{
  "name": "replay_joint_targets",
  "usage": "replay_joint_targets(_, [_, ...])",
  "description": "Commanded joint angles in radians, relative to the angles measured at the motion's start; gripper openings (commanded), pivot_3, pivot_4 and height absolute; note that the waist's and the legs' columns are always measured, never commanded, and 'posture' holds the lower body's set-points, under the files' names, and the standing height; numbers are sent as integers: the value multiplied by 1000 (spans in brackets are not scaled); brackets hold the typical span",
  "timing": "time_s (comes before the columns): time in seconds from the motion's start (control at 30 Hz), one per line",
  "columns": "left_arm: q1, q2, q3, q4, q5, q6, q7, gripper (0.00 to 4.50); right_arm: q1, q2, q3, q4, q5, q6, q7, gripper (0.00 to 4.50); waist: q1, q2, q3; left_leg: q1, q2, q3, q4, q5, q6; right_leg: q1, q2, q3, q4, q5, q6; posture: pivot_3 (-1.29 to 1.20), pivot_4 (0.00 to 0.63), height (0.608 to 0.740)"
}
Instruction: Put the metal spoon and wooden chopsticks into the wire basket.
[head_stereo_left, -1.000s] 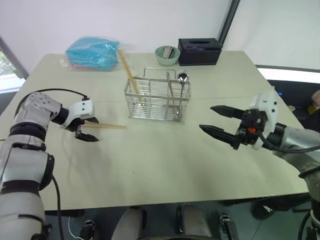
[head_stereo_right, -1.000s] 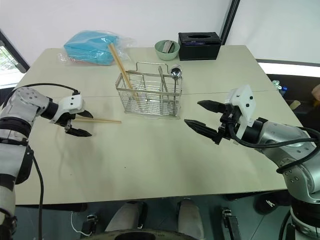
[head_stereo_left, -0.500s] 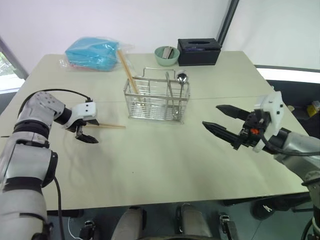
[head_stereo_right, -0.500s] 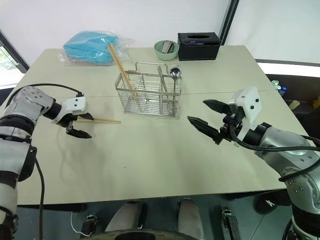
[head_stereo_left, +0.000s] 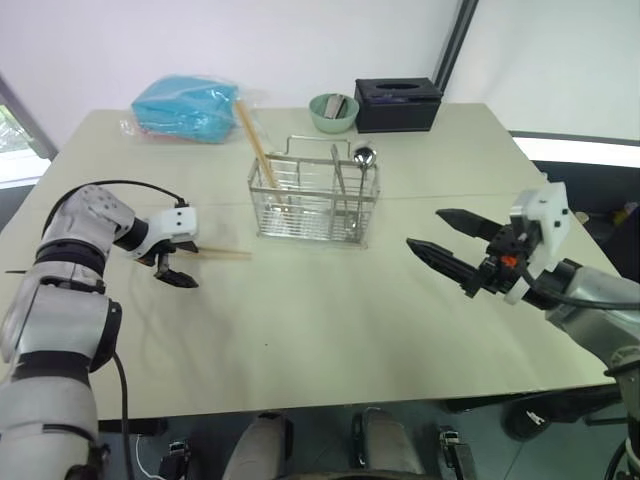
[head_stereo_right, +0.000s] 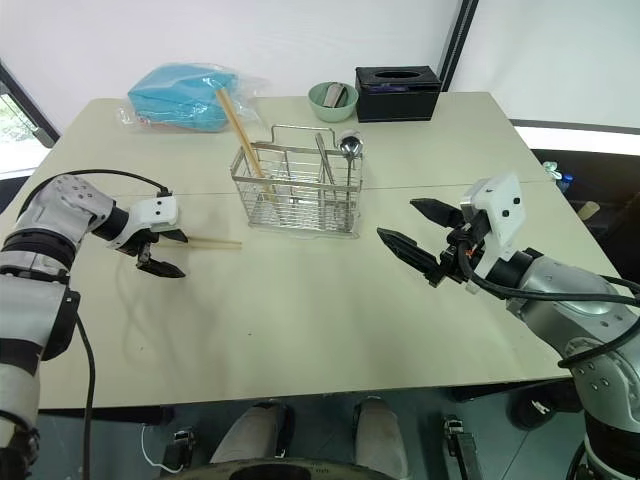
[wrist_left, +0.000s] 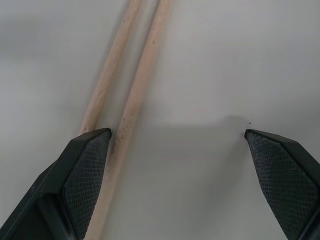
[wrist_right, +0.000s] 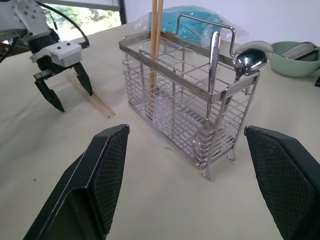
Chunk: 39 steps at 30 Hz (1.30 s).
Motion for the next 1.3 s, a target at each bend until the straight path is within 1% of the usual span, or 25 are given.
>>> replay_joint_targets(0.03, [-11,-4,-1,12,5,10,-19,3995,-14,-12,-36,-27,19,-9,-11,3830,0,0,0,0,0,0,0,0,0,0,0,0,0,0,0,0,150,654])
replay_joint_targets(0.07, [-11,-5,0,11,5,9,-18,3701,-14,-12,-37,-27,21,-9,-13,3830,-1,-1,0,0,0,0,0,0,0,0,0,0,0,0,0,0,150,654])
replay_joint_targets(0.1, [-12,-6,2,11,3,12,-17,3266,-13,-13,-38,-27,24,-9,-15,3830,-1,-1,0,0,0,0,0,0,0,0,0,0,0,0,0,0,150,654])
replay_joint_targets(0.23, [-16,-11,10,11,-5,21,-11,1153,-7,-15,-38,-34,27,-12,-15,3830,-1,-1,0,0,0,0,0,0,1,0,0,0,0,0,0,0,150,654])
replay_joint_targets(0.27, [-17,-12,10,11,-6,21,-14,693,-8,-15,-36,-32,27,-13,-14,3830,-1,-1,0,0,0,0,0,0,1,0,0,0,0,0,0,0,150,654])
replay_joint_targets(0.3, [-18,-13,10,10,-7,21,-17,113,-10,-17,-35,-31,27,-13,-13,3830,-2,-1,0,0,0,0,0,0,1,0,0,0,0,0,0,0,150,654])
replay_joint_targets(0.33, [-18,-14,9,9,-8,20,-21,48,-11,-18,-34,-29,26,-14,-10,3830,-2,-1,0,0,0,0,0,0,1,0,0,0,0,0,0,0,150,654])
replay_joint_targets(0.63, [-15,-13,16,-9,-23,3,-73,48,12,-41,-17,-38,10,-34,58,3830,-2,-1,0,0,0,0,1,0,1,0,0,0,0,0,0,0,150,654])
replay_joint_targets(1.0, [-14,10,63,-55,-80,14,-123,48,-55,-27,45,17,-42,-63,103,3830,-2,-1,0,-1,0,0,3,-1,1,0,0,0,0,0,0,0,150,654])
replay_joint_targets(1.07, [-22,24,79,-82,-122,41,-151,48,-69,-24,59,33,-55,-70,109,3830,-2,-1,0,-2,0,0,3,-1,1,-1,0,0,0,0,0,0,150,654])
replay_joint_targets(1.13, [-10,53,62,-146,-198,63,-161,48,-85,-25,73,50,-69,-78,124,3830,-2,-1,0,-2,0,0,4,-1,1,-1,0,0,0,0,0,0,150,654])
replay_joint_targets(1.23, [52,134,12,-350,-375,174,-161,48,-98,-26,81,69,-82,-83,141,3830,-7,0,0,-2,0,-1,4,-1,1,-1,0,0,0,0,0,0,150,654])
replay_joint_targets(1.3, [125,232,-10,-559,-533,305,-161,48,-102,-29,82,78,-88,-86,154,3830,-9,1,1,-2,0,-1,4,-1,2,-1,0,0,0,0,0,0,150,654])
